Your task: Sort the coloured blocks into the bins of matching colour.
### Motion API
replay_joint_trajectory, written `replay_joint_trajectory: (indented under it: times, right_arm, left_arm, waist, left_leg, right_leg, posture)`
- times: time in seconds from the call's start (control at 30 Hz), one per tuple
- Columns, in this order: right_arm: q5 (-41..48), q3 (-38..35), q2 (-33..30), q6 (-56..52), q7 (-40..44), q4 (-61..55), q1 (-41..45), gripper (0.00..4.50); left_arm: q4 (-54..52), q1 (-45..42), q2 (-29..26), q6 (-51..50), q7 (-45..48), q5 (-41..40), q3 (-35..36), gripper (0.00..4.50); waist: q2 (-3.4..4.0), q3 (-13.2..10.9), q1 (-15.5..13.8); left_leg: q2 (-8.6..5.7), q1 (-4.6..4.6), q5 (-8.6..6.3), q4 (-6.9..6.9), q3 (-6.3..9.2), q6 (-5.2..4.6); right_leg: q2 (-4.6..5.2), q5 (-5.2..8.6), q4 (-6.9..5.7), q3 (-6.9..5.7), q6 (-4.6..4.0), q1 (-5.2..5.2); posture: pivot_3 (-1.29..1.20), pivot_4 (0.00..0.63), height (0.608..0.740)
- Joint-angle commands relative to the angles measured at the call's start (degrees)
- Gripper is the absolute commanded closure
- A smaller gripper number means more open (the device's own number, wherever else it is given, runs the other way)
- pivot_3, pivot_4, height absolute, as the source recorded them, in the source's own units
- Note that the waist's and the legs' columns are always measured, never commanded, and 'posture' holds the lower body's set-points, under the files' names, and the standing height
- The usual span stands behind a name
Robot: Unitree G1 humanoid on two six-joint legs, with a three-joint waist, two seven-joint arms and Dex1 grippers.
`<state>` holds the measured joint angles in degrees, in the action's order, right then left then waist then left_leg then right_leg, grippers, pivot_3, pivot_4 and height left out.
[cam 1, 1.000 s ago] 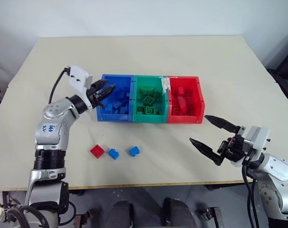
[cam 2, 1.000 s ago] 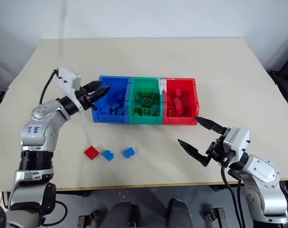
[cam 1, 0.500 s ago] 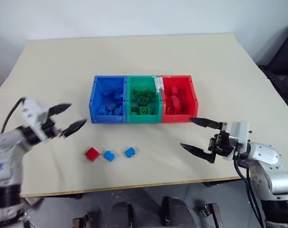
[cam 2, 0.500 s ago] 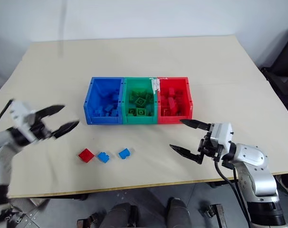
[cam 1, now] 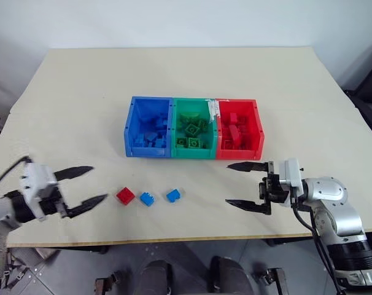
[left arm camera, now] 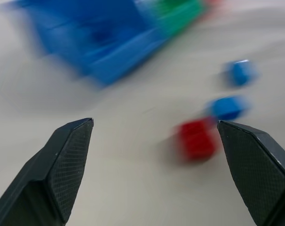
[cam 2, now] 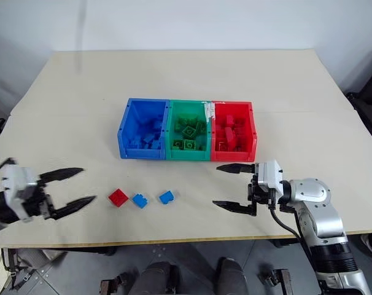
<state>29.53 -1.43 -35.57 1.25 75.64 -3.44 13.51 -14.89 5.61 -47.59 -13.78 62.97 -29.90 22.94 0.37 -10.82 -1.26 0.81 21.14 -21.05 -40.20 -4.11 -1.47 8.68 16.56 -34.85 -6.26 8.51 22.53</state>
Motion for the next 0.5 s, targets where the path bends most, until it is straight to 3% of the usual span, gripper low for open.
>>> replay_joint_trajectory:
  times: [0.03, 0.27, 0.33, 0.5]
  right_arm:
    - [0.15, -3.13, -1.96, 1.07, -0.25, -1.24, -2.58, 0.00]
    - [-0.79, -6.76, -4.50, 1.60, -2.28, -3.28, -8.18, 0.00]
    - [-0.16, -8.51, -5.23, 1.79, -2.35, -4.74, -11.00, 0.00]
    - [0.20, -11.52, -5.72, 2.36, -3.44, -8.42, -17.26, 0.00]
  left_arm:
    - [-8.25, -5.05, -1.64, -7.40, -4.57, 1.15, -7.86, 0.02]
    - [-12.77, -20.17, -2.63, -26.62, -13.25, 7.26, -25.79, 0.02]
    - [-14.59, -23.61, -1.12, -34.13, -14.87, 5.70, -29.93, 0.02]
    - [-13.85, -27.48, 2.82, -38.25, -20.19, 9.65, -36.89, 0.02]
  waist:
    - [0.00, 0.00, -0.09]
    - [0.02, 0.00, 0.29]
    - [0.03, 0.00, 0.21]
    - [0.02, 0.00, -0.16]
  left_leg:
    - [-0.01, 0.00, 0.00, 0.01, 0.00, 0.00]
    - [-0.16, -0.03, 0.01, 0.01, -0.13, 0.03]
    - [-0.13, -0.04, 0.00, 0.04, -0.17, 0.03]
    - [-0.15, -0.01, 0.00, 0.02, -0.16, 0.03]
  right_leg:
    - [-0.01, 0.00, 0.00, 0.00, 0.00, 0.00]
    - [-0.15, 0.00, 0.00, 0.05, 0.00, 0.02]
    - [-0.19, 0.00, 0.02, 0.09, 0.00, 0.04]
    - [-0.19, 0.00, 0.06, 0.11, 0.00, 0.02]
  posture:
    - [0.00, 0.150, 0.740]
    - [0.00, 0.150, 0.740]
    - [0.00, 0.150, 0.740]
    - [0.00, 0.150, 0.740]
